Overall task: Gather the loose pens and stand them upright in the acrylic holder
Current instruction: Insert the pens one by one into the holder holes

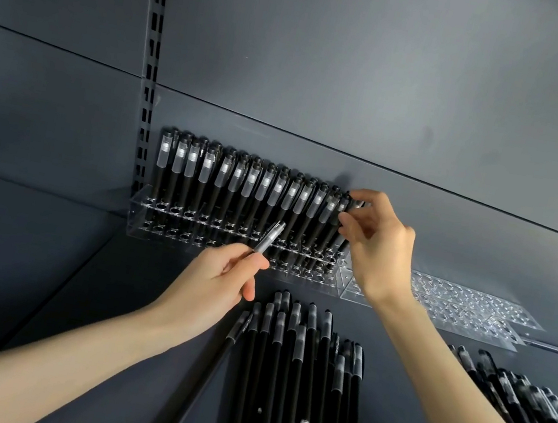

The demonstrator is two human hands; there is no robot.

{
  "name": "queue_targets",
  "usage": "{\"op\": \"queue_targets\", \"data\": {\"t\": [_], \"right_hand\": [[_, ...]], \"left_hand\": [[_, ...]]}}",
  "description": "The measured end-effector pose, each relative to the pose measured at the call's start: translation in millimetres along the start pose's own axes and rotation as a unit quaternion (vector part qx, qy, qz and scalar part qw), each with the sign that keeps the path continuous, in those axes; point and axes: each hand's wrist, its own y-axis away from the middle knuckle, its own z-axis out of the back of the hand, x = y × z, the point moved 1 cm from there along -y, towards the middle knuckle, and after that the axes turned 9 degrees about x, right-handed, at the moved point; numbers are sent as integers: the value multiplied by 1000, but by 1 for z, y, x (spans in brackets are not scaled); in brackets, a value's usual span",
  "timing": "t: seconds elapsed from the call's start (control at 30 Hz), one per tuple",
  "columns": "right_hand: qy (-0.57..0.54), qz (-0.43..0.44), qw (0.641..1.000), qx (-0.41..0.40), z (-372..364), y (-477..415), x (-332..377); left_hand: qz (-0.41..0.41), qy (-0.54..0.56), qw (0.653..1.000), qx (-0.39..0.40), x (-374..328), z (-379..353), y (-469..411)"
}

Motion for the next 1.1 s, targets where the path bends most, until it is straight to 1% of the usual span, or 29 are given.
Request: {"op": "queue_targets", "data": {"t": [0.1,0.2,0.27,0.33,0.4,0.53,0.6,0.7,0.8,0.9,1.03,1.1], "right_hand": [[6,-8,1000,-3,2,1,1],[39,-8,999,-17,5,3,2],[34,-20,999,-25,7,7,3],[-5,-37,999,-27,9,14,6],[-75,-57,996,-6,12,21,11],[-248,-77,963,72,23,34,22],[-287,-69,950,97,29,39,25],[-302,-58,944,115,38,41,23],[-309,-42,942,121,48,41,17],[-326,-51,936,125,58,41,10],[-294,-60,944,139,60,38,2],[-280,-54,949,133,60,32,-1]], "left_hand": [[2,0,1000,2,0,0,0],[5,-3,1000,8,-2,-2,1],[6,-1,1000,14,-4,-3,2],[-4,-2,1000,25,-8,-6,3],[-19,-1,999,39,-11,-11,4],[-38,4,997,67,-17,-23,3],[-37,8,996,77,-19,-32,1],[-41,20,995,88,-25,-50,0],[-56,8,995,77,-30,-66,-2],[-76,-20,995,53,-34,-80,-6],[-85,-29,996,6,-32,-95,-12],[-85,-30,996,-11,-28,-97,-16]]}}
